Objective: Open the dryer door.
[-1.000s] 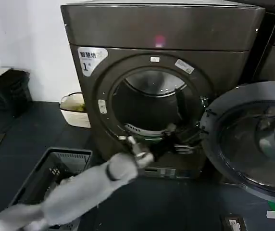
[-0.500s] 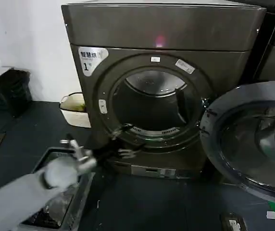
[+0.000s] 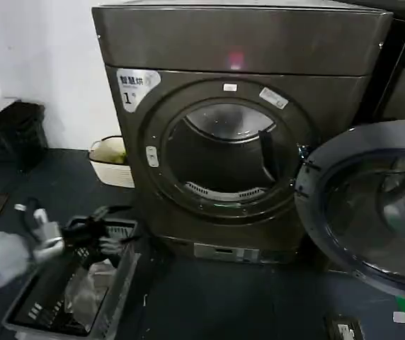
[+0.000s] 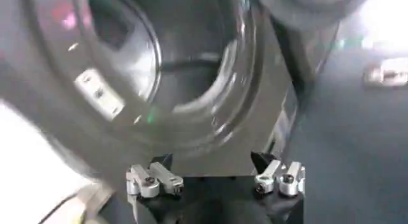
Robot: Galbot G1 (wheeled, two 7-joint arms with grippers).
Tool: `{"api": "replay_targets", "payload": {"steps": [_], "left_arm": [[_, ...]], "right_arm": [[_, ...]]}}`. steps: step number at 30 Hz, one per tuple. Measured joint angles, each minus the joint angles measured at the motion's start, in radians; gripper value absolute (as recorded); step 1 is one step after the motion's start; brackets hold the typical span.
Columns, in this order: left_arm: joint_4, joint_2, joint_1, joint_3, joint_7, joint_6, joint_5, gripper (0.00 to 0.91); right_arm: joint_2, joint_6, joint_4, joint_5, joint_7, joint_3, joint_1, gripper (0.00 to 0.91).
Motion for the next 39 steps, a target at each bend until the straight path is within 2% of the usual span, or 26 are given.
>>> {"api": "replay_targets", "payload": {"steps": [7,15,23,35,39], "left_arm": [[0.071,0.040,0.047,-0.031,0.070,0.000,0.109,0.907],[0.072,0.064,0.076,-0.085,0.133,0.029,0.125,0.907],[0.076,0.068,0.075,-0.095,0.195,0.021,0.174,0.907],[0.083,0.070,0.077,-0.095,0.211,0.012,0.214,0.907],[0.084,0.069,0.078,-0.096,0.243,0.013,0.234,0.907]], "right_arm": [[-0.013,-0.007,-0.012,0.008,-0.008,0.017,-0.010,0.907],[-0.017,-0.007,-0.016,0.013,-0.009,0.023,-0.020,0.907],[-0.016,-0.006,-0.021,0.022,-0.013,0.029,-0.025,0.907],[-0.002,0.008,-0.010,0.024,-0.037,0.027,-0.030,0.907],[0.007,0.010,-0.005,0.023,-0.038,0.026,-0.032,0.907]]}}
